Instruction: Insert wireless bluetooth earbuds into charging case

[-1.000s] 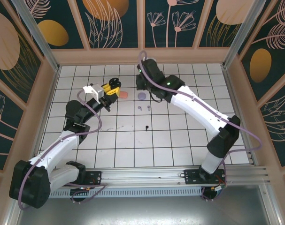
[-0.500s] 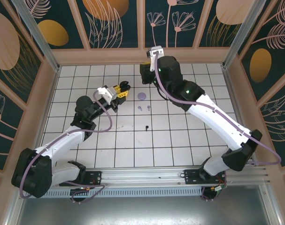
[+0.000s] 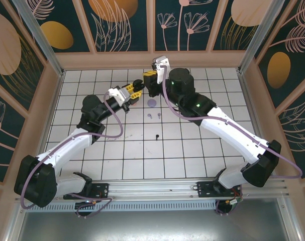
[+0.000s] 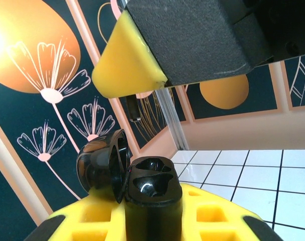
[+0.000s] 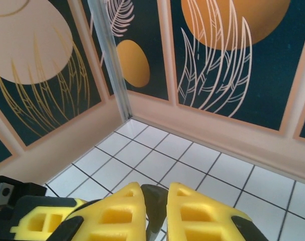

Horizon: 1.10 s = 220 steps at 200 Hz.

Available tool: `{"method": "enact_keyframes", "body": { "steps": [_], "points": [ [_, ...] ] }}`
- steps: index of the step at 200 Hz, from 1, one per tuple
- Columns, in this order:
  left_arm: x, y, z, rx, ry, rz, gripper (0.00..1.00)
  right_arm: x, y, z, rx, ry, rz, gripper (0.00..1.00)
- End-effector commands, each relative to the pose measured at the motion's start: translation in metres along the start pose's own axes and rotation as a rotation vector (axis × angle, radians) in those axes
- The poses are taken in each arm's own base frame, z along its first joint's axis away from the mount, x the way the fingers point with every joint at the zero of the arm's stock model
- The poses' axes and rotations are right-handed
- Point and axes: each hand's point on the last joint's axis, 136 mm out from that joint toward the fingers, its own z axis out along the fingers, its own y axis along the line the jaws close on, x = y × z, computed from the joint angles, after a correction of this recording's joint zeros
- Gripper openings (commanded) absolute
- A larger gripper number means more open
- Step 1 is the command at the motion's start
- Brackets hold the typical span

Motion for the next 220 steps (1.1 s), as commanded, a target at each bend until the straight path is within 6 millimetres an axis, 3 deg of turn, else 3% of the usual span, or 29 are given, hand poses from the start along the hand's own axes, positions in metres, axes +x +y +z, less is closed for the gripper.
{"method": "enact_keyframes", "body": {
  "steps": [1,105,220],
  "points": [
    [-0.012,-0.003,0.003,0.027,-0.027,0.028,0.0,-0.016,0.013,-0.009,-0.067,-0.06,0.038,0.13],
    [-0.012,-0.001,0.005,0.023,-0.025,-0.015,0.0,0.002,0.024,-0.02,-0.144,-0.016,0.127,0.13],
    [-0.013,0.001,0.007,0.018,-0.028,-0.027,0.0,0.015,0.032,-0.01,-0.175,0.019,0.15,0.12]
  ]
}}
